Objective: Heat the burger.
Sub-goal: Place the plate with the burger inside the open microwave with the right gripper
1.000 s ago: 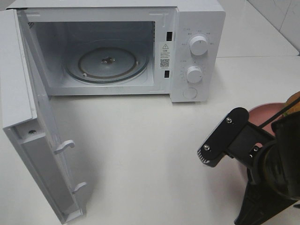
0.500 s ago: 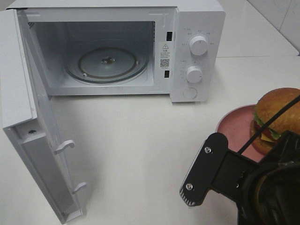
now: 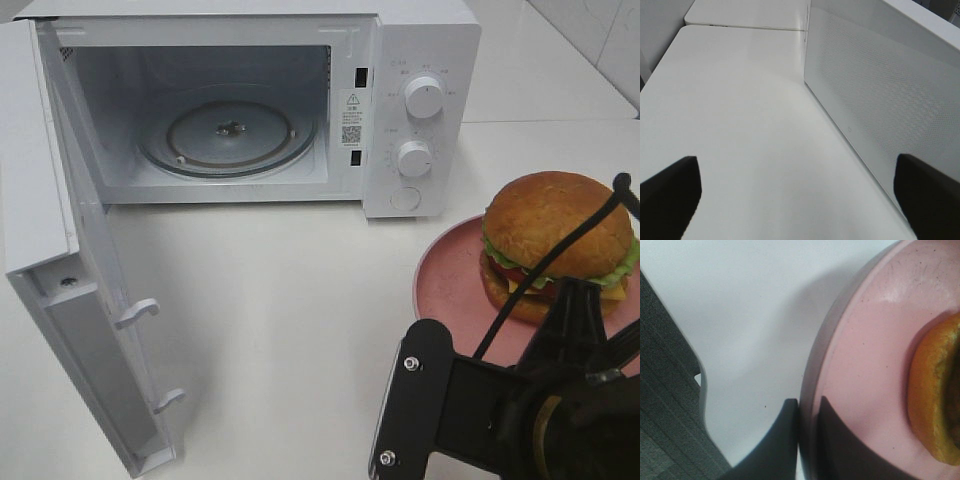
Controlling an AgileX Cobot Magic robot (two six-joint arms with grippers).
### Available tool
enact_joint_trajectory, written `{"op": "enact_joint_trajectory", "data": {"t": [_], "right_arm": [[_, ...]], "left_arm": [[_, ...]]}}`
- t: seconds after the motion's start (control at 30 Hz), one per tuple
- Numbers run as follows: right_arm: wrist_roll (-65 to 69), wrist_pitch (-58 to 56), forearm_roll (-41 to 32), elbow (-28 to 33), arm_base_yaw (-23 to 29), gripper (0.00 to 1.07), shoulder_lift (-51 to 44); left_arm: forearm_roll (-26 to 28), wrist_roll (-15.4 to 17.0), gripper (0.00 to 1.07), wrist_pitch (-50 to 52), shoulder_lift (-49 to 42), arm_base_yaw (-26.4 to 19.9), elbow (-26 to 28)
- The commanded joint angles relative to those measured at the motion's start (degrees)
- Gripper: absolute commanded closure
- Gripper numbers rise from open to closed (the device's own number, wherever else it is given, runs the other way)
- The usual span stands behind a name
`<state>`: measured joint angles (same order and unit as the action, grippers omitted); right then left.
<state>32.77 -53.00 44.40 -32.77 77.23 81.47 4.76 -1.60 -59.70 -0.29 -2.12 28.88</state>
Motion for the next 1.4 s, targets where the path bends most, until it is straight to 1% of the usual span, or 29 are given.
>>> {"op": "enact_joint_trajectory", "data": {"t": [0.03, 0.17, 0.4, 0.6, 0.67, 0.7, 0.73, 0.87, 0.9, 1.07, 1.1, 1.13, 1.23, 1.37, 1.4], "right_arm": [[-3.8, 0.7, 5.6, 0.2, 0.3, 1.07, -0.4], [-9.1, 3.7, 7.7, 0.2, 0.3, 1.07, -0.4], [-16.1, 5.7, 8.0, 0.2, 0.3, 1.07, -0.4], [-18.2, 7.4, 8.1, 0.2, 0.3, 1.07, -0.4], [-20.9, 11.3, 8.7, 0.2, -0.6, 1.07, -0.4], [-20.9, 11.3, 8.7, 0.2, -0.6, 1.07, -0.4], [-23.0, 14.3, 9.0, 0.2, -1.8, 1.07, -0.4], [-26.2, 17.2, 9.6, 0.2, -3.6, 1.07, -0.4], [-28.5, 19.4, 9.9, 0.2, -5.3, 1.07, -0.4], [-32.8, 23.3, 10.9, 0.1, -8.1, 1.07, -0.4], [-34.9, 25.7, 10.9, 0.1, -9.5, 1.07, -0.4], [-34.9, 25.7, 10.9, 0.1, -9.5, 1.07, -0.4], [-39.0, 31.3, 10.8, 0.1, -12.0, 1.07, -0.4], [-42.5, 33.8, 10.3, -0.1, -13.5, 1.07, -0.4], [-44.7, 35.3, 10.0, -0.7, -14.6, 1.07, -0.4]], "left_arm": [[0.1, 0.0, 0.07, 0.2, -1.2, -0.1, -0.1], [0.1, 0.0, 0.07, 0.2, -1.2, -0.1, -0.1], [0.1, 0.0, 0.07, 0.2, -1.2, -0.1, -0.1], [0.1, 0.0, 0.07, 0.2, -1.2, -0.1, -0.1], [0.1, 0.0, 0.07, 0.2, -1.2, -0.1, -0.1], [0.1, 0.0, 0.07, 0.2, -1.2, -0.1, -0.1], [0.1, 0.0, 0.07, 0.2, -1.2, -0.1, -0.1], [0.1, 0.0, 0.07, 0.2, -1.2, -0.1, -0.1], [0.1, 0.0, 0.07, 0.2, -1.2, -0.1, -0.1], [0.1, 0.0, 0.07, 0.2, -1.2, -0.1, -0.1], [0.1, 0.0, 0.07, 0.2, -1.2, -0.1, -0.1], [0.1, 0.0, 0.07, 0.2, -1.2, -0.1, -0.1], [0.1, 0.0, 0.07, 0.2, -1.2, -0.1, -0.1], [0.1, 0.0, 0.07, 0.2, -1.2, -0.1, -0.1], [0.1, 0.0, 0.07, 0.2, -1.2, -0.1, -0.1]]}}
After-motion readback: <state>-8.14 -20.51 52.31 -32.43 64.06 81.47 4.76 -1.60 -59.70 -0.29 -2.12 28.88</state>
